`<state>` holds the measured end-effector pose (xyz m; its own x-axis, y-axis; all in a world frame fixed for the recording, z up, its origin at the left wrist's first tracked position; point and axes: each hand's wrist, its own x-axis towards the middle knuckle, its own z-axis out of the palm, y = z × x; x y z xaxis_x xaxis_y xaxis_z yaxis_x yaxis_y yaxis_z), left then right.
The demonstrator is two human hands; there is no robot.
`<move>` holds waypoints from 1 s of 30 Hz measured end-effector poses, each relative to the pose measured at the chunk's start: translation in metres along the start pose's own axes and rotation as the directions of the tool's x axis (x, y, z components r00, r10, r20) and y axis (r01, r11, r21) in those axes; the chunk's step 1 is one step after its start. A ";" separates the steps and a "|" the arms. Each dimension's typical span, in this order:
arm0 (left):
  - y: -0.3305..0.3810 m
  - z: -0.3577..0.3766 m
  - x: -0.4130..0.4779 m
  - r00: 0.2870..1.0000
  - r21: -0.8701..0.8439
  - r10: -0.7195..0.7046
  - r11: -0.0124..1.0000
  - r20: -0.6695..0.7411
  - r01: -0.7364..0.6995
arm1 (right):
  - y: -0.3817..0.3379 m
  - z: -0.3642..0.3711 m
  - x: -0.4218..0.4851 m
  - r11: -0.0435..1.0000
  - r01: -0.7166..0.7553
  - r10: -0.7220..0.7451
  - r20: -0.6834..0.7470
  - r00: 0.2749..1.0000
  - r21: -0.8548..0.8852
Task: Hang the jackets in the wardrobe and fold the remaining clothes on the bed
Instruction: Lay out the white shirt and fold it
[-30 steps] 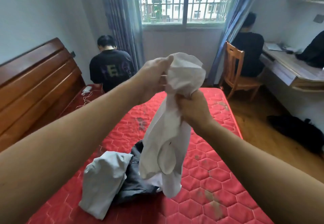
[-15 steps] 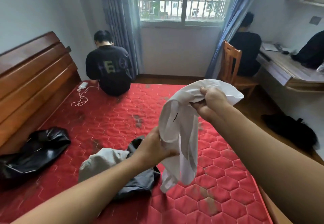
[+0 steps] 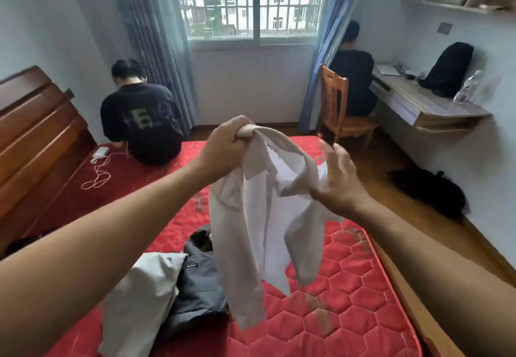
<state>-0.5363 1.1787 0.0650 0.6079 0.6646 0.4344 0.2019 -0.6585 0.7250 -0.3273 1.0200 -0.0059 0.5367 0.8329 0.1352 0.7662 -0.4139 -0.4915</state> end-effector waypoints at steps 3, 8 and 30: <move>0.019 -0.008 0.009 0.993 0.041 0.071 0.996 0.092 -0.075 | -0.014 0.018 0.003 0.962 0.186 -0.206 0.082 0.975 0.202; 0.016 -0.039 0.007 0.979 0.179 0.104 0.974 0.177 -0.136 | -0.026 0.022 0.007 0.900 0.143 -0.177 0.046 0.983 0.412; -0.069 -0.088 -0.029 0.891 0.409 -0.025 0.894 0.454 -0.183 | 0.015 -0.076 0.027 0.673 0.508 -0.468 0.222 0.855 -0.537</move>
<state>-0.6356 1.2364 0.0497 0.8848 0.4486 0.1261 0.3835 -0.8548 0.3497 -0.2739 1.0080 0.0559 0.0217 0.9877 0.1551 0.9784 -0.0528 0.1996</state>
